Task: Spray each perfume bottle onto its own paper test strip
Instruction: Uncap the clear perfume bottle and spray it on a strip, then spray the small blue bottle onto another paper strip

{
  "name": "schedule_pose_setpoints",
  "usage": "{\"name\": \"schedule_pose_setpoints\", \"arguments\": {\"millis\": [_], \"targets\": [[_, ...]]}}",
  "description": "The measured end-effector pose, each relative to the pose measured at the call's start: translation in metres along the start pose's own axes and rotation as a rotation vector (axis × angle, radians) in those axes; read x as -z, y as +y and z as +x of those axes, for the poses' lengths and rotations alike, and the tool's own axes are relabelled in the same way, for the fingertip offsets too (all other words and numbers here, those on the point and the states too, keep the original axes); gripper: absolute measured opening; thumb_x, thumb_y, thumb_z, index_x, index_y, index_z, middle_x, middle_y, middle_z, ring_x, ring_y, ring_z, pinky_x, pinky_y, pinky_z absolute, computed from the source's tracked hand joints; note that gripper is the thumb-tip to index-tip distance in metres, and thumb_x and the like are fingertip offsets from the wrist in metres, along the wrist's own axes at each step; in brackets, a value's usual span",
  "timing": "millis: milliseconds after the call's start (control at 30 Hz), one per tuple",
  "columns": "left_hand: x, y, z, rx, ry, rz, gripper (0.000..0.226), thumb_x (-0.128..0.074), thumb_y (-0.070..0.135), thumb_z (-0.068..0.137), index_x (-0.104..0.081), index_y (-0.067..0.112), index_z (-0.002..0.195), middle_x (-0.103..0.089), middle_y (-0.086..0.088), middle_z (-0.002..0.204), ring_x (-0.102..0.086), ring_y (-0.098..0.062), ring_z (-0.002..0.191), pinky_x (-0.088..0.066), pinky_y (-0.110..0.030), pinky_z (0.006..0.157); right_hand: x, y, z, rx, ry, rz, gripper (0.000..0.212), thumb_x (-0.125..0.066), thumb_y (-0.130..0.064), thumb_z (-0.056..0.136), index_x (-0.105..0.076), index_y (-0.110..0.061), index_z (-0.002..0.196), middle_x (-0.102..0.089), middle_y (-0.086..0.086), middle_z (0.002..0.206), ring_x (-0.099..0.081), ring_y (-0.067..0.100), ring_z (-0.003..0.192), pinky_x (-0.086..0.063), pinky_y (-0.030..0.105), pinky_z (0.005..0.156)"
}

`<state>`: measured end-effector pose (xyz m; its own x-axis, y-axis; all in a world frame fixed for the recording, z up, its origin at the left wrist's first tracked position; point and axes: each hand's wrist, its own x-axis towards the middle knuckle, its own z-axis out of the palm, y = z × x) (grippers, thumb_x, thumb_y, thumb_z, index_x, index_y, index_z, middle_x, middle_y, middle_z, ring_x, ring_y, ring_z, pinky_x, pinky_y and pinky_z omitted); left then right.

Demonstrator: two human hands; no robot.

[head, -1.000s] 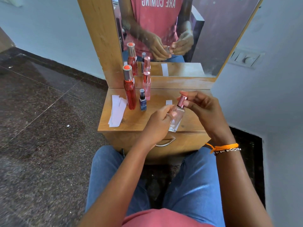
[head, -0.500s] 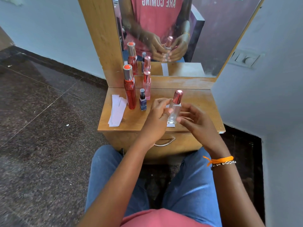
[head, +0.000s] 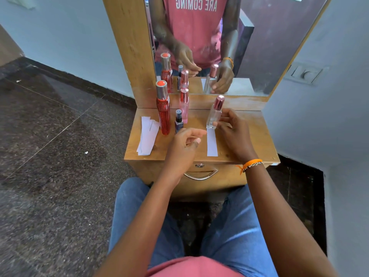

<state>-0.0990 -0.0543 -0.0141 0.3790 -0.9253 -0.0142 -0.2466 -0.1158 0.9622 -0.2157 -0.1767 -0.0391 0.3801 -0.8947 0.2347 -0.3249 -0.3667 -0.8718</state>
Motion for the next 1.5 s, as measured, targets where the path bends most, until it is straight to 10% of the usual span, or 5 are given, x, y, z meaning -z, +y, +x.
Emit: {"name": "schedule_pose_setpoints", "arguments": {"millis": [300, 467, 833, 1267, 1500], "targets": [[0.005, 0.001, -0.006, 0.022, -0.045, 0.006, 0.024, -0.051, 0.009, 0.092, -0.067, 0.026, 0.099, -0.065, 0.013, 0.103, -0.056, 0.006, 0.094, -0.039, 0.002, 0.073, -0.004, -0.005, -0.006, 0.025, 0.054, -0.053, 0.042, -0.063, -0.004, 0.087, -0.053, -0.012, 0.127, -0.062, -0.004, 0.114, -0.059, 0.006, 0.102, -0.048, 0.012, 0.087], [0.024, -0.007, -0.013, -0.017, 0.069, 0.054, 0.029, -0.051, 0.010, 0.090, -0.065, 0.035, 0.084, -0.065, 0.017, 0.095, -0.059, -0.002, 0.083, -0.044, -0.014, 0.076, -0.014, -0.027, -0.033, 0.153, 0.398, -0.009, 0.014, -0.062, -0.007, 0.087, -0.059, -0.017, 0.096, -0.059, -0.011, 0.084, -0.056, -0.001, 0.075, -0.044, 0.016, 0.065], [0.081, -0.050, -0.008, 0.054, 0.529, 0.459, 0.052, -0.041, -0.010, 0.081, -0.067, 0.025, 0.107, -0.064, 0.000, 0.111, -0.051, -0.029, 0.103, -0.039, -0.052, 0.093, -0.113, -0.066, -0.064, 0.460, -0.315, -0.275, 0.036, -0.070, -0.007, 0.079, -0.063, 0.003, 0.113, -0.065, 0.019, 0.115, -0.057, 0.036, 0.111, -0.040, 0.035, 0.094], [0.077, -0.061, -0.011, 0.023, 0.503, 0.575, 0.054, -0.040, -0.007, 0.081, -0.065, 0.030, 0.112, -0.062, 0.010, 0.115, -0.038, -0.017, 0.107, -0.024, -0.036, 0.088, -0.111, -0.058, -0.049, 0.378, -0.205, -0.210, 0.009, -0.063, -0.007, 0.086, -0.070, -0.003, 0.083, -0.070, 0.011, 0.076, -0.062, 0.026, 0.068, -0.050, 0.044, 0.061], [0.076, -0.040, -0.010, -0.091, 0.584, 0.427, 0.024, -0.049, 0.011, 0.090, -0.068, 0.019, 0.101, -0.065, 0.002, 0.097, -0.053, -0.021, 0.094, -0.034, -0.023, 0.076, -0.112, -0.057, -0.063, 0.425, 0.067, -0.016, 0.009, -0.063, -0.006, 0.088, -0.068, 0.002, 0.089, -0.068, 0.015, 0.101, -0.066, 0.023, 0.093, -0.056, 0.039, 0.078]]}}
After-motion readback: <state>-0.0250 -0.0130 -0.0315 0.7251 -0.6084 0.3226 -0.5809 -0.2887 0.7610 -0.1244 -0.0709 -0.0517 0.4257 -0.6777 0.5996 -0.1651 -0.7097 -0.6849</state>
